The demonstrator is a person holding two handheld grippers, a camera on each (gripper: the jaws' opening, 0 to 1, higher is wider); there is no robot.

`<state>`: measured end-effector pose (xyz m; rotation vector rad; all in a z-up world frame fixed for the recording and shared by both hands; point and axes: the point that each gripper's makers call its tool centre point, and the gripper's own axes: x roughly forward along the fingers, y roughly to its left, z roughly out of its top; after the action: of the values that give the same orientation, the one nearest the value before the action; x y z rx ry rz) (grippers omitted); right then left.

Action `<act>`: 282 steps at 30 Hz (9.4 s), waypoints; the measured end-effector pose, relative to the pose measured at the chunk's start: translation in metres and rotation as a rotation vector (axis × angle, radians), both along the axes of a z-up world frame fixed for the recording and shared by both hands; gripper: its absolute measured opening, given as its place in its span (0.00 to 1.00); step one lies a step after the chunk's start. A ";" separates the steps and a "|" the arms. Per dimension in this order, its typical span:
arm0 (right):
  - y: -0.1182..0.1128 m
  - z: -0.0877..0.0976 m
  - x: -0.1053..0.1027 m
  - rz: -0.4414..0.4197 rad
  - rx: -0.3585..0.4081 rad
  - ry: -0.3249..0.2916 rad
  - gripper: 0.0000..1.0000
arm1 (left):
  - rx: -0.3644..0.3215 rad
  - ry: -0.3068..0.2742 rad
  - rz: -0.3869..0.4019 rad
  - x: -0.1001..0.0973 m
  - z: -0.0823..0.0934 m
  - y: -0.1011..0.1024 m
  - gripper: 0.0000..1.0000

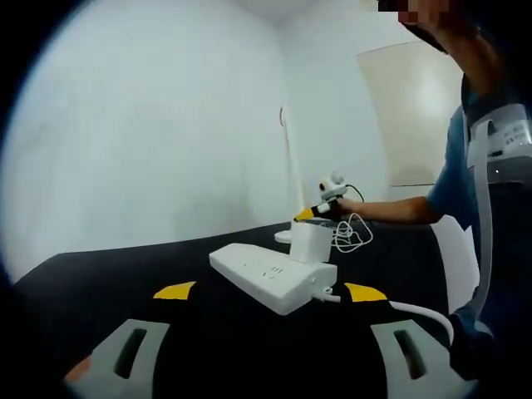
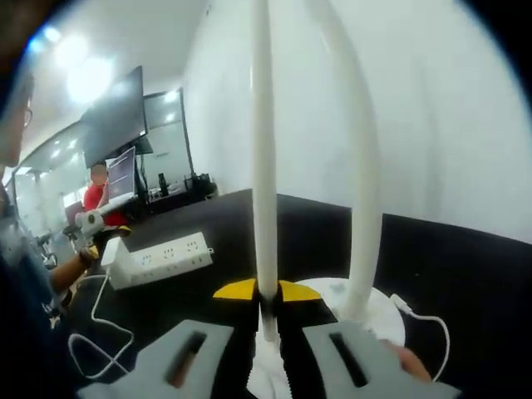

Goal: Insert the desk lamp plug into the socket, turn on the power strip switch, turn on the lamp switch, then turn off the lamp switch, turn off the power strip switch, and remove the plug from the socket.

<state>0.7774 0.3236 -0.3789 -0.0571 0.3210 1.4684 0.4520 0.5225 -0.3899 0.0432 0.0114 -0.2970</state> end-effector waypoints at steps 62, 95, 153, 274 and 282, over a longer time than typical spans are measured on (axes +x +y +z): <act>-0.019 0.002 0.023 -0.142 0.065 -0.023 0.12 | 0.004 -0.024 -0.003 -0.002 0.005 0.000 0.65; -0.035 0.011 0.014 -0.238 -0.019 0.007 0.13 | -0.028 -0.009 -0.006 0.000 0.003 0.001 0.65; -0.081 0.056 -0.194 -0.025 -0.005 -0.306 0.27 | -0.121 0.121 0.024 0.030 0.002 -0.023 0.46; -0.034 -0.030 -0.251 0.108 -0.052 -0.691 0.48 | -0.089 0.192 -0.041 0.050 -0.028 -0.034 0.37; -0.033 -0.031 -0.251 0.111 -0.058 -0.696 0.48 | -0.096 0.196 -0.045 0.050 -0.028 -0.032 0.35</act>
<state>0.5264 0.2903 -0.4104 -0.6252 -0.2112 1.4546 0.5017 0.4901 -0.4177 -0.0816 0.1906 -0.3453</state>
